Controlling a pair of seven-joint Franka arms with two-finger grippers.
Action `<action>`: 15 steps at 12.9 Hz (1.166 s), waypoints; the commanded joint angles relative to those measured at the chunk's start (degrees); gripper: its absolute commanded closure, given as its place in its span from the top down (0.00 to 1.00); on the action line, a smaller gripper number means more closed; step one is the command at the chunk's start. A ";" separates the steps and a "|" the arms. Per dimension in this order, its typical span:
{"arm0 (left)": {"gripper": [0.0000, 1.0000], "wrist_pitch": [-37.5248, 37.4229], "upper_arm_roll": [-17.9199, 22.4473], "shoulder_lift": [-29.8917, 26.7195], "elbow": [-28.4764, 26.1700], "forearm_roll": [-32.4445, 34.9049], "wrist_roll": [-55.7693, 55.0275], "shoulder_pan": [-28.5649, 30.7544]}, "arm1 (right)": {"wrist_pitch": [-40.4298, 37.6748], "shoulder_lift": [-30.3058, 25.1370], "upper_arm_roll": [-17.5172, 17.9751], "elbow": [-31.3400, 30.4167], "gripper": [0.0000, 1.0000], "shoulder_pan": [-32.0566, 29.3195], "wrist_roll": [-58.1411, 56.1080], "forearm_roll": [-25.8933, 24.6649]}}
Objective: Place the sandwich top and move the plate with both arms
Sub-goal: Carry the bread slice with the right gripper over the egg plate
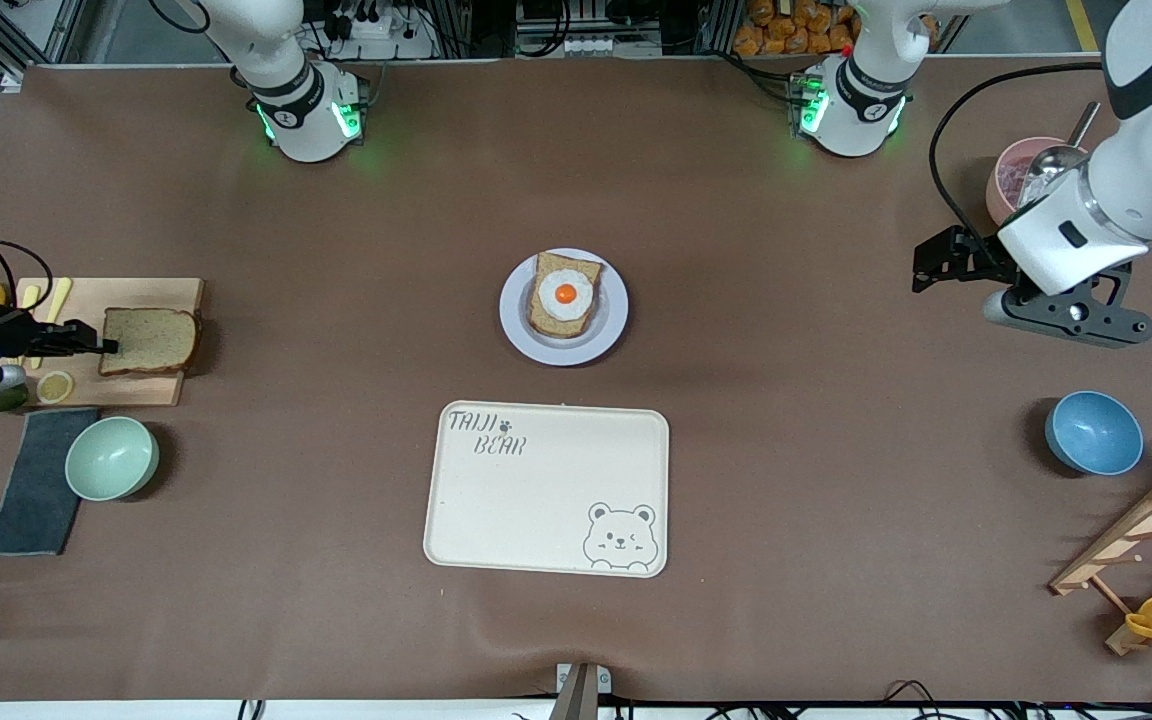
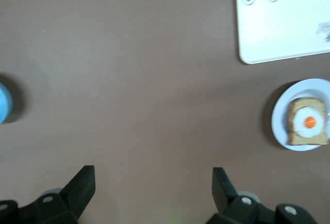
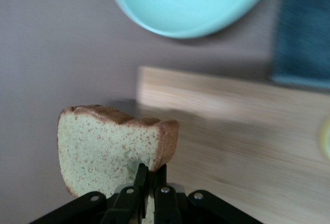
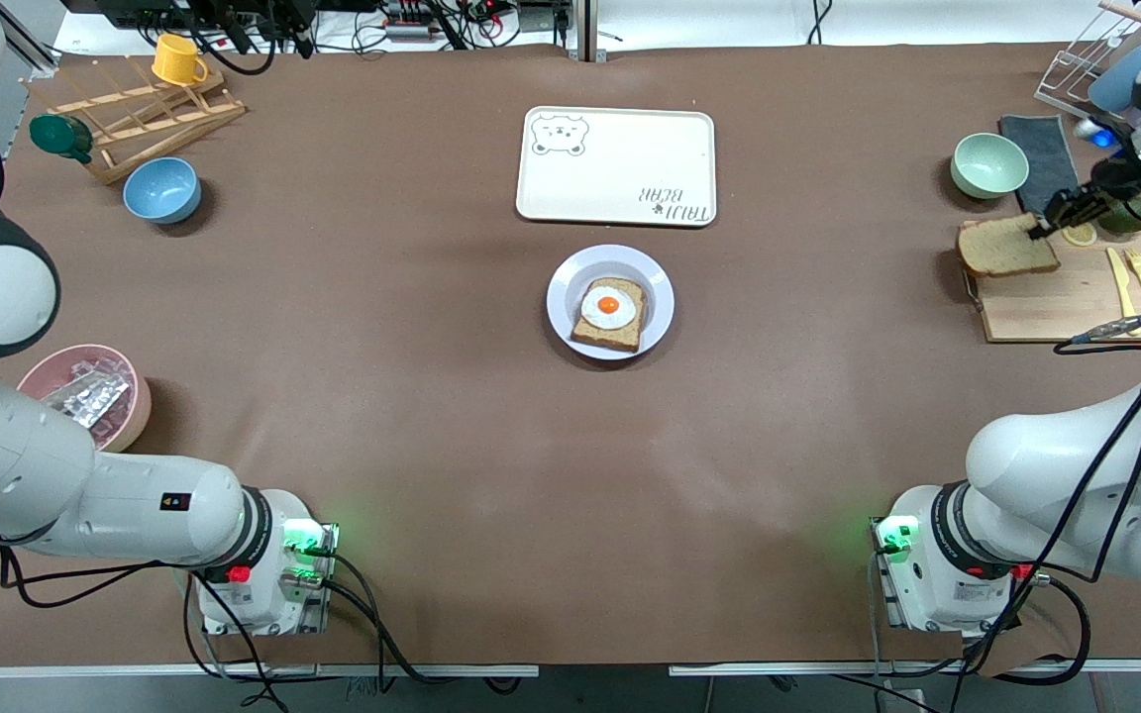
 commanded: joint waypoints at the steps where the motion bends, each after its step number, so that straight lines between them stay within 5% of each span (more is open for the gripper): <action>1: 1.00 -0.48 0.19 0.71 1.86 -4.40 0.81 0.97 | -4.37 -3.27 -0.21 -1.32 0.00 3.14 2.81 3.94; 9: 1.00 0.48 0.37 1.51 3.44 -8.01 0.81 1.24 | -6.49 -8.53 -0.21 -6.06 0.00 16.75 14.12 7.20; 15: 1.00 0.49 0.45 2.38 3.44 -9.77 0.90 3.34 | -5.36 -12.93 -0.30 -11.06 0.00 25.46 23.46 15.89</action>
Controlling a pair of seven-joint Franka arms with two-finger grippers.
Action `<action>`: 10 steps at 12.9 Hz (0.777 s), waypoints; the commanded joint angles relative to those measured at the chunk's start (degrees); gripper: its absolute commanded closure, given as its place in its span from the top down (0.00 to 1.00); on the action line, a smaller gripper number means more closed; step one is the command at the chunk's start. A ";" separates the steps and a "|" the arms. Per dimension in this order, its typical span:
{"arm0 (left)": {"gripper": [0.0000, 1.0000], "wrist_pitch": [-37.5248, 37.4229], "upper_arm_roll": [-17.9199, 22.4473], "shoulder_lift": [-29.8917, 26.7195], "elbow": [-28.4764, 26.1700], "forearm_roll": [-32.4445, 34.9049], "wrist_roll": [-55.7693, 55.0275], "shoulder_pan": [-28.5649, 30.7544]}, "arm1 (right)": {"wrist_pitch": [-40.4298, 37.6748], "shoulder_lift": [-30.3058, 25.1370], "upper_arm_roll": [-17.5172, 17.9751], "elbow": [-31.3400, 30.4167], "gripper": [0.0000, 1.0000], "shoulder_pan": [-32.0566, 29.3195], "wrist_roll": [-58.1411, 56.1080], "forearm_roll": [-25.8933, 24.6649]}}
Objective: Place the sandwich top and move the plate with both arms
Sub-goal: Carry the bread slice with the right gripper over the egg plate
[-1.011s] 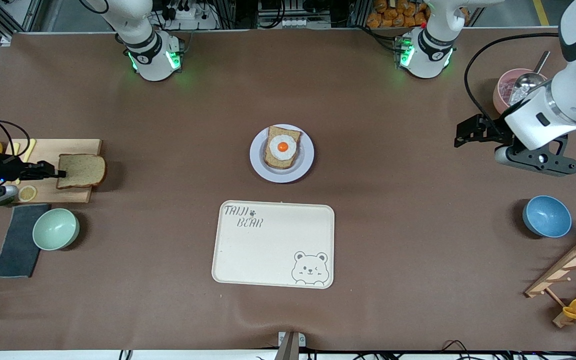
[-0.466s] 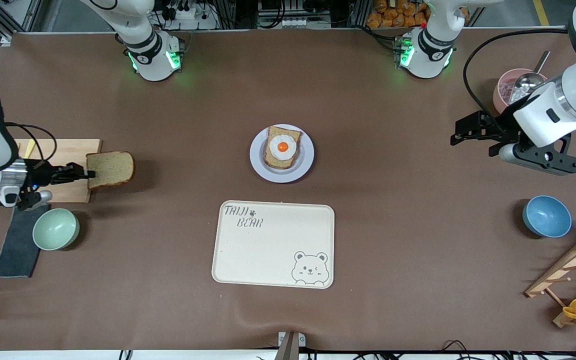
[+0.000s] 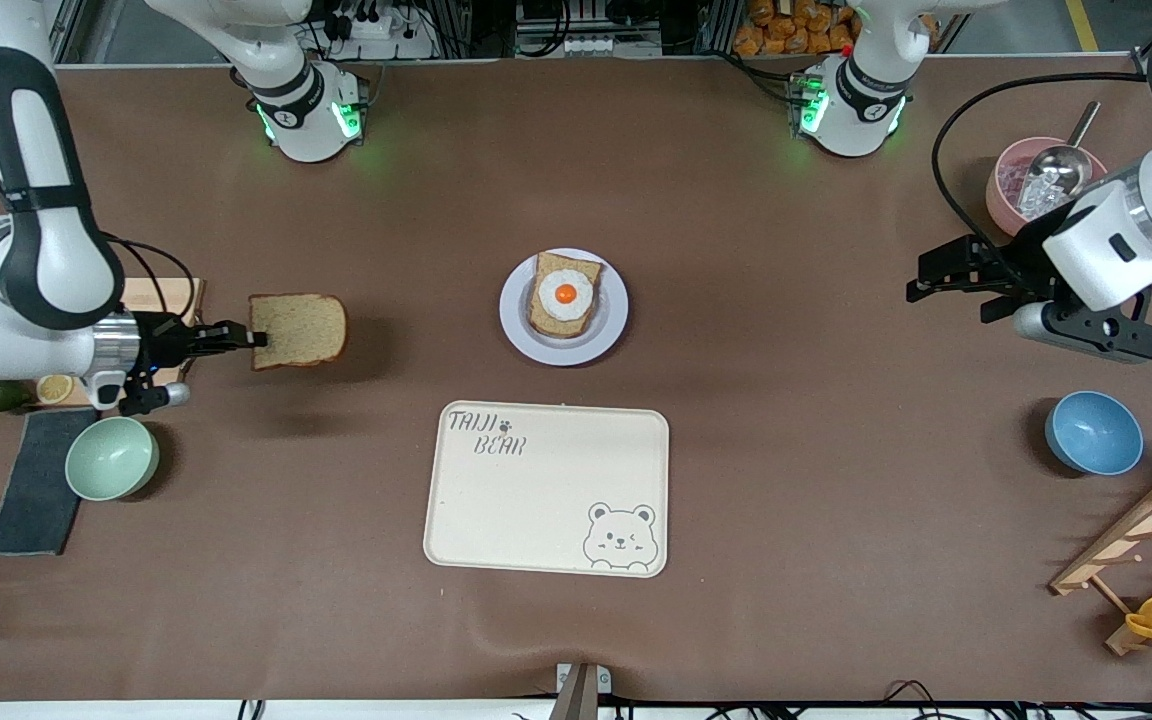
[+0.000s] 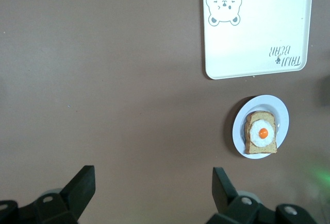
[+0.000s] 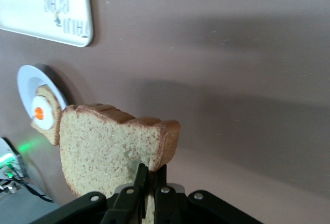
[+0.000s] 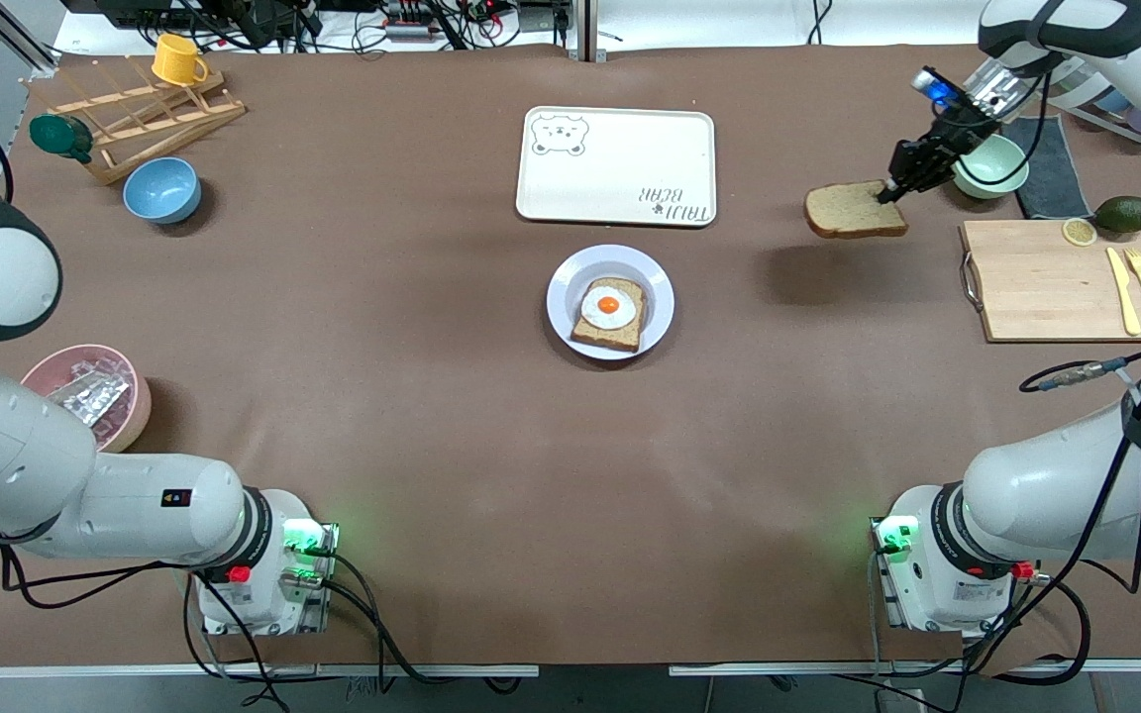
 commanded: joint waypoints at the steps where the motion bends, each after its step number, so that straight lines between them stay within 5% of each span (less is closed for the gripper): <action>1: 1.00 -0.26 -0.12 0.76 1.60 -1.56 0.88 0.83 | 1.68 -3.99 -0.64 -5.34 0.00 3.07 1.42 5.71; 10: 1.00 -0.26 -0.12 1.64 1.51 -7.25 0.88 2.58 | 19.42 -5.49 -0.64 -12.11 0.00 23.02 18.82 11.88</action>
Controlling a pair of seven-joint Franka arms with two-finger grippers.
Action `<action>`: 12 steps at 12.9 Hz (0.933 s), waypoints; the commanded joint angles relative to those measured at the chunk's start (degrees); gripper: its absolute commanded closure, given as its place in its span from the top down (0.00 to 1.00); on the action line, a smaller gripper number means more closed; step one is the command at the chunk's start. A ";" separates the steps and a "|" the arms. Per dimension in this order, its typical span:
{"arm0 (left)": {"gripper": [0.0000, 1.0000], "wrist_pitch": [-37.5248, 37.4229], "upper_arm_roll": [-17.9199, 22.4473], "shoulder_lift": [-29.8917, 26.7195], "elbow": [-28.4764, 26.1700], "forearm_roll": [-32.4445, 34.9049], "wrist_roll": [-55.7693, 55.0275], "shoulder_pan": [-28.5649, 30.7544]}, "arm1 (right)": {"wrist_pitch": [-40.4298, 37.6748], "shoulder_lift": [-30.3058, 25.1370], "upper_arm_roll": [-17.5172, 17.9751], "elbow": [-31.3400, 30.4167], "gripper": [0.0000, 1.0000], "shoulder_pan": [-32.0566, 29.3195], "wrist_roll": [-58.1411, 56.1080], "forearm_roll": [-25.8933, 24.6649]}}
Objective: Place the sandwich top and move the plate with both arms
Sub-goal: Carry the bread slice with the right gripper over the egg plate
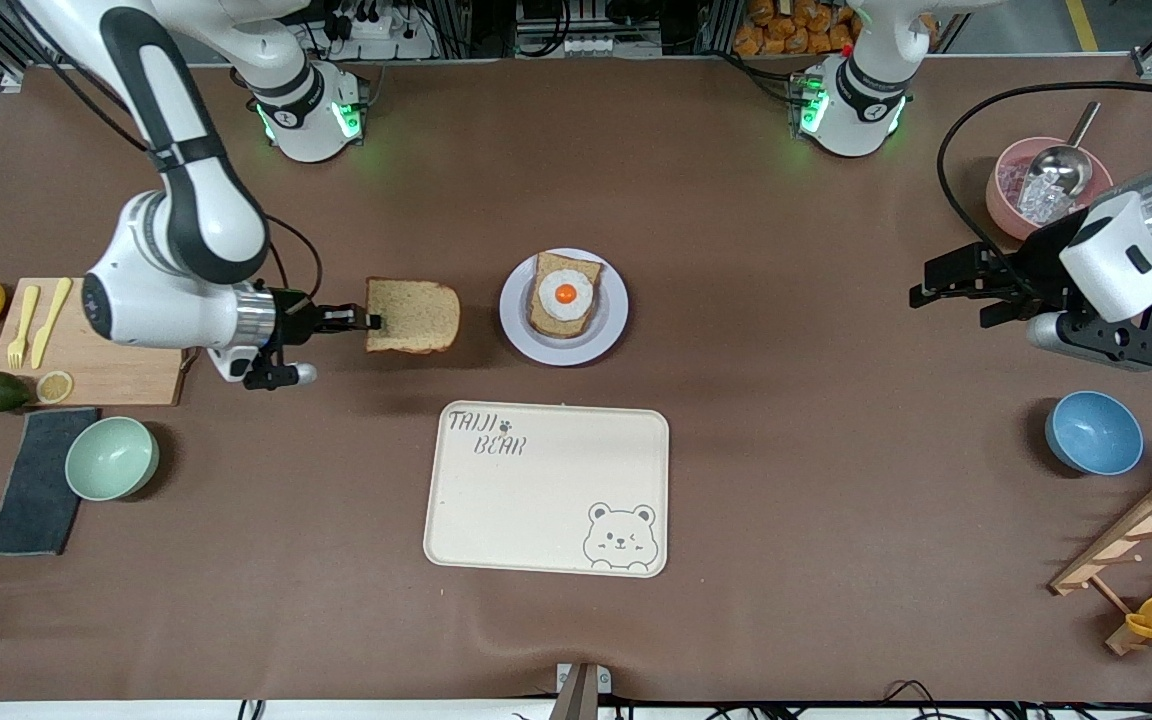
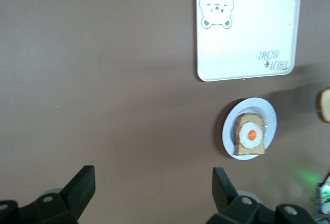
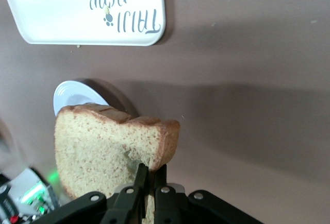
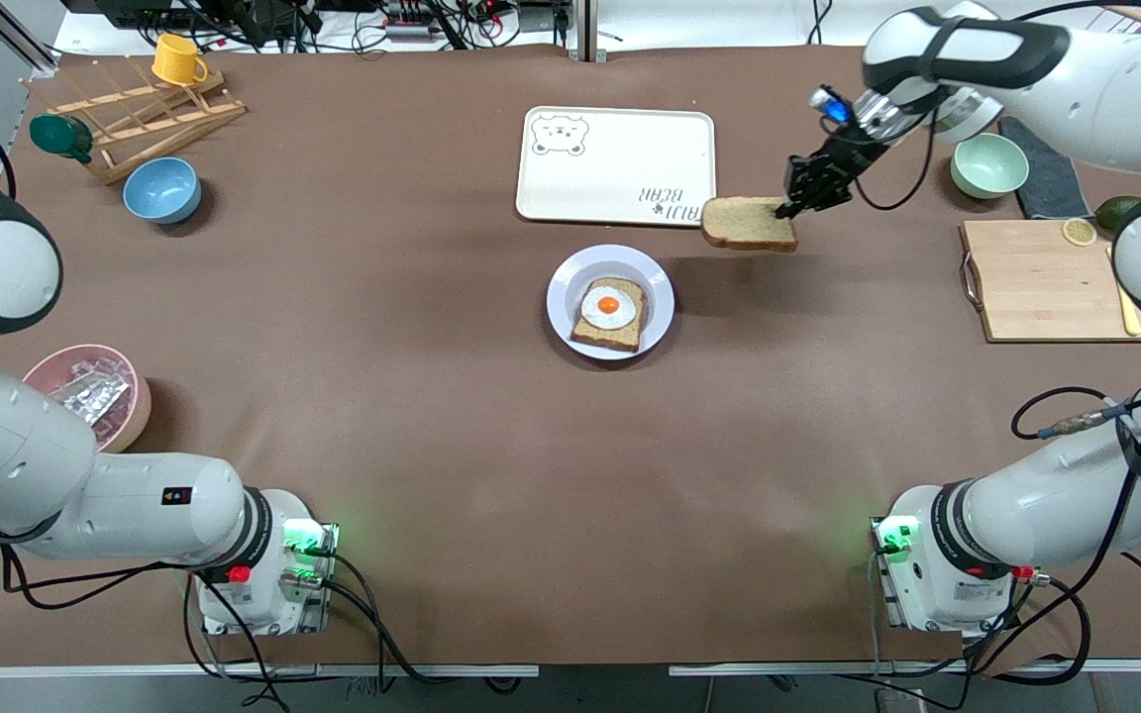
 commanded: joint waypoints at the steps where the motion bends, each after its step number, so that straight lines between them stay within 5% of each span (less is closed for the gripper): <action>1: 1.00 -0.26 -0.18 1.14 1.26 -4.90 0.81 1.52 | 4.36 -1.17 -0.66 -3.15 0.00 4.73 3.12 3.92; 8: 1.00 0.70 -0.44 1.50 2.31 -8.43 0.81 1.44 | 18.24 0.58 -0.66 -7.19 0.00 18.69 3.21 15.95; 12: 1.00 2.20 -0.88 2.28 2.31 -9.31 0.02 1.43 | 23.42 3.04 -0.58 -7.02 0.00 22.74 3.30 17.20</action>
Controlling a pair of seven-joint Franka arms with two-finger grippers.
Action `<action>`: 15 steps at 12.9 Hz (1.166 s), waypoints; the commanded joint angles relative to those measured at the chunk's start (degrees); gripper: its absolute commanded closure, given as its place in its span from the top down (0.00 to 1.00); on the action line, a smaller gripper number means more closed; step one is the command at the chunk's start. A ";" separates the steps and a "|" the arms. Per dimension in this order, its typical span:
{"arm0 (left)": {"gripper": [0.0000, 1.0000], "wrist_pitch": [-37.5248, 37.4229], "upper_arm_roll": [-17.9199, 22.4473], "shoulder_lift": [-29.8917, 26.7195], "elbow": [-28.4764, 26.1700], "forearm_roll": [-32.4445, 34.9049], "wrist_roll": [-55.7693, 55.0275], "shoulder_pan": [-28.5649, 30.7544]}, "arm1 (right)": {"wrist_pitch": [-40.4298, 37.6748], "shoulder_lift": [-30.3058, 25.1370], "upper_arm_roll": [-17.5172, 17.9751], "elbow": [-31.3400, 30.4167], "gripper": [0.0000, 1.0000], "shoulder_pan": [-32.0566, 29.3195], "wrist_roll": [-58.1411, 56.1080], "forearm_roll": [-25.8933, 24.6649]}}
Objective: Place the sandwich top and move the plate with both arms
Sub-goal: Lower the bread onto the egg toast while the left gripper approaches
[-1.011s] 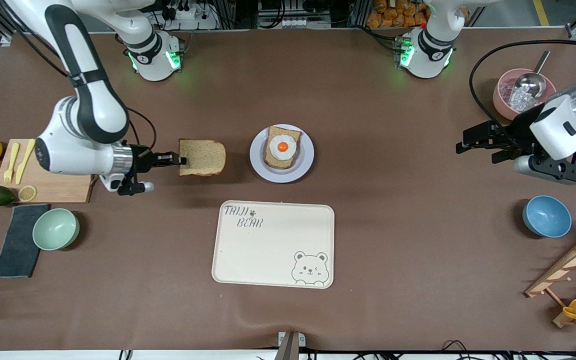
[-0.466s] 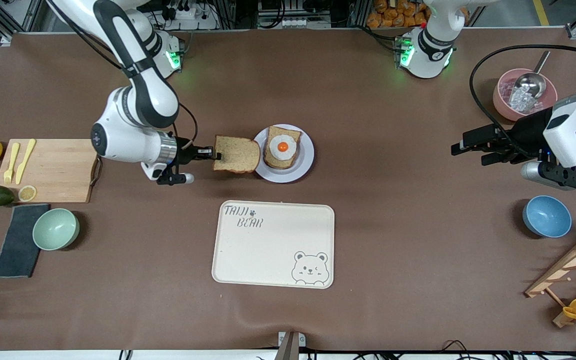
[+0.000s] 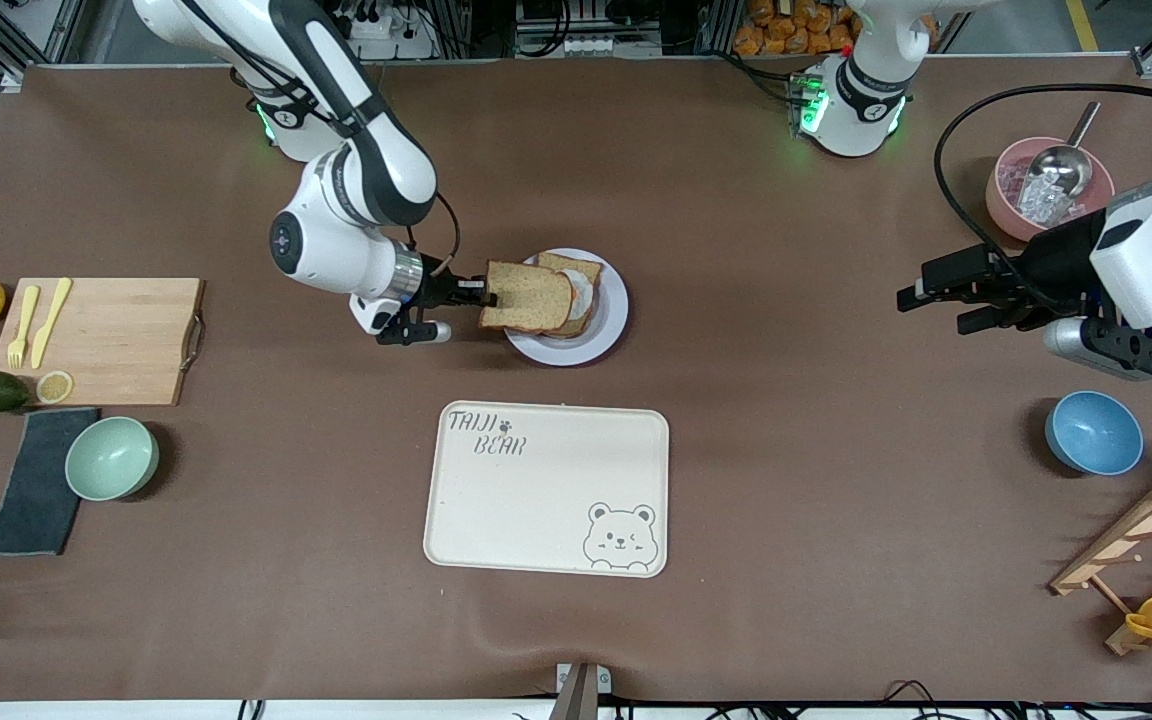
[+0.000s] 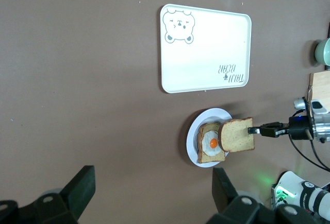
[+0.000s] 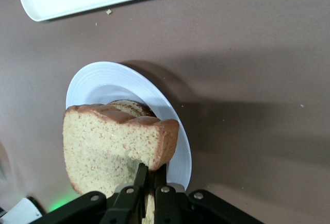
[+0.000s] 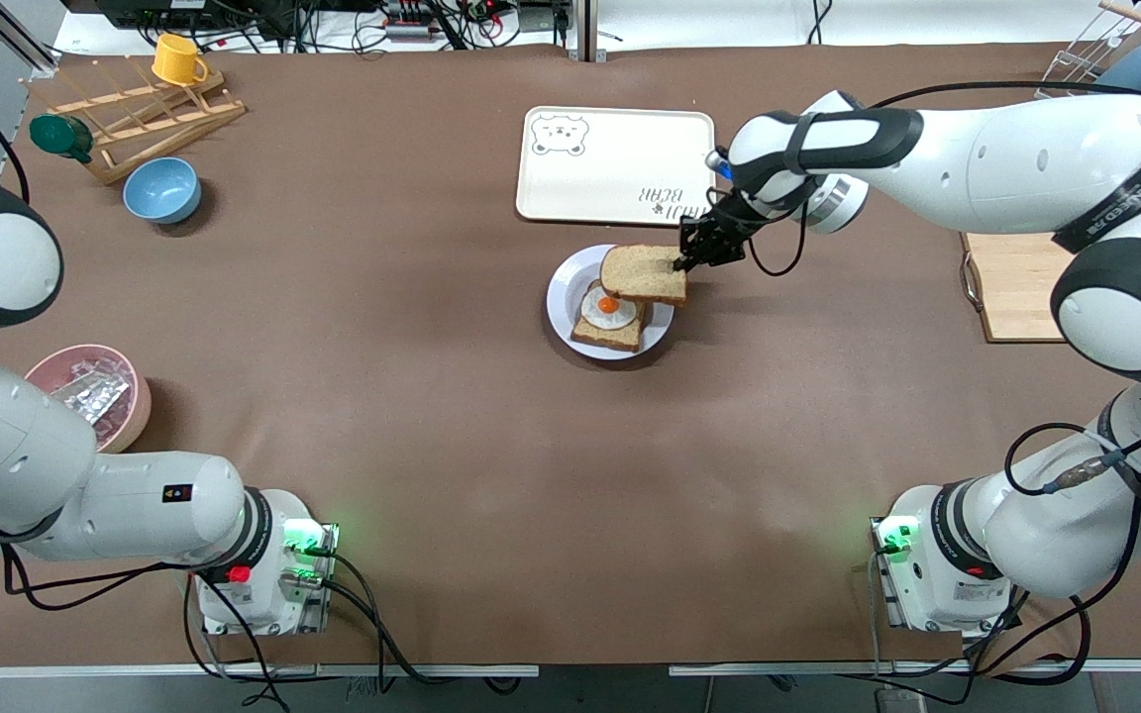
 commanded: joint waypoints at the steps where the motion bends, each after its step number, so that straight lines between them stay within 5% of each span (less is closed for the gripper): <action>1: 1.00 0.45 -0.14 1.48 1.11 -1.79 -0.52 -0.20 | 2.53 1.25 -0.64 0.03 0.00 2.99 0.40 2.84; 6: 1.00 0.54 -4.34 1.57 -10.02 -2.32 -0.35 -1.25 | 5.52 4.85 -0.65 2.31 0.02 5.64 0.40 8.73; 7: 1.00 2.54 -5.83 1.13 -13.54 -3.02 0.08 -1.17 | 5.52 5.47 -0.65 2.58 0.35 5.64 0.49 9.78; 8: 1.00 5.52 -6.98 0.43 -17.84 -4.50 0.61 -0.99 | 5.52 5.74 -0.65 3.10 0.56 5.64 1.79 10.40; 9: 1.00 9.03 -8.38 0.08 -21.27 -5.65 0.87 -1.16 | 5.43 5.65 -0.73 3.37 1.00 5.73 3.46 9.89; 15: 1.00 28.11 -18.32 3.23 -34.12 -11.96 3.41 -1.34 | 4.38 4.51 -2.84 3.81 1.00 3.53 3.83 5.51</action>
